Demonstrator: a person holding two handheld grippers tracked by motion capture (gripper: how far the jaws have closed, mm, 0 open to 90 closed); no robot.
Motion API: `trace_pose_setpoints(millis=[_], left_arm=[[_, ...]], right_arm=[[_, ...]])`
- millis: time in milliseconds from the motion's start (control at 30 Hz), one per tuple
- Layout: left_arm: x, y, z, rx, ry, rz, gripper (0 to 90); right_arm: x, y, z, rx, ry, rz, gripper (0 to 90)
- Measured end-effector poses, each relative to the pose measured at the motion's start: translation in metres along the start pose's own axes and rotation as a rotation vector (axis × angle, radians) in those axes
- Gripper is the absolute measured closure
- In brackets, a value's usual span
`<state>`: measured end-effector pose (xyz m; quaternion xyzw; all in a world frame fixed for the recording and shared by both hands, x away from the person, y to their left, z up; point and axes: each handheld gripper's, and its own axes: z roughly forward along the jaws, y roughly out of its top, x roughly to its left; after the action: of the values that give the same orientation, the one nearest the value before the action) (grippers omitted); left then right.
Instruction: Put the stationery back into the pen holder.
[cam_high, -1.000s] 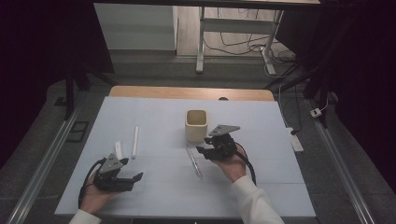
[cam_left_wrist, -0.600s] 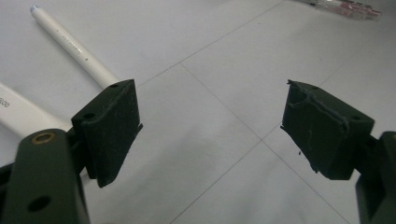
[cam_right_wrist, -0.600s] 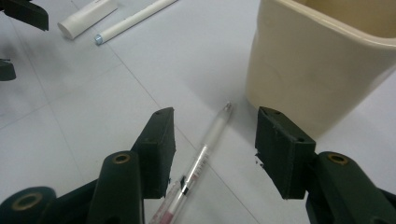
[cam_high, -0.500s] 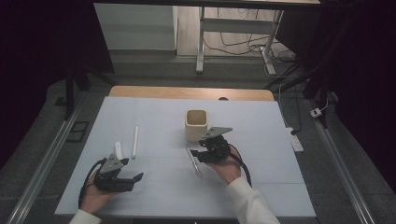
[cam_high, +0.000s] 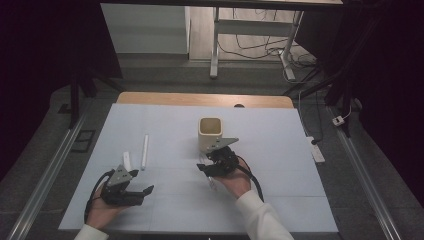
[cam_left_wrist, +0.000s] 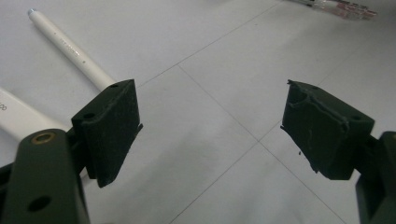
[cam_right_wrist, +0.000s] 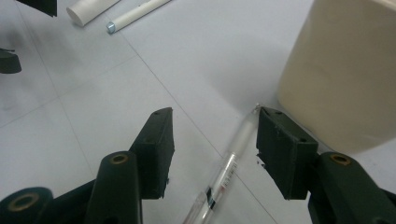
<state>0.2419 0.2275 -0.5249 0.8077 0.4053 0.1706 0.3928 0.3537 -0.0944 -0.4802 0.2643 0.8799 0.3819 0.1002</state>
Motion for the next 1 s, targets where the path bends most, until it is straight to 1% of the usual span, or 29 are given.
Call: trace_pose_setpoints(millis=[167,300,400,500,633,733,867,1000], left_arm=[[0.000,0.000,0.000,0.003,0.000,0.000,18.7],[0.000,0.000,0.000,0.002,-0.001,0.001,18.7],[0.000,0.000,0.000,0.002,-0.003,-0.001,18.7],[0.000,0.000,0.001,0.005,-0.005,-0.001,18.7],[0.000,0.000,0.001,0.008,-0.006,0.000,18.7],[0.000,0.000,0.001,0.007,-0.007,0.000,18.7],[0.000,-0.001,0.002,0.009,-0.007,0.000,18.7],[0.002,-0.001,0.002,0.014,-0.010,-0.003,18.7]], right_arm=[[0.004,0.003,0.010,0.027,-0.005,-0.011,45.6],[0.003,0.004,0.018,0.055,-0.024,-0.022,45.5],[0.001,0.002,0.022,0.080,-0.039,-0.008,45.5],[-0.003,0.001,0.025,0.090,-0.048,0.005,45.5],[-0.006,0.000,0.030,0.106,-0.054,0.011,45.6],[-0.008,0.000,0.035,0.130,-0.062,0.017,45.9],[-0.012,-0.001,0.041,0.151,-0.072,0.027,47.8],[-0.012,-0.002,0.048,0.173,-0.091,0.021,50.7]])
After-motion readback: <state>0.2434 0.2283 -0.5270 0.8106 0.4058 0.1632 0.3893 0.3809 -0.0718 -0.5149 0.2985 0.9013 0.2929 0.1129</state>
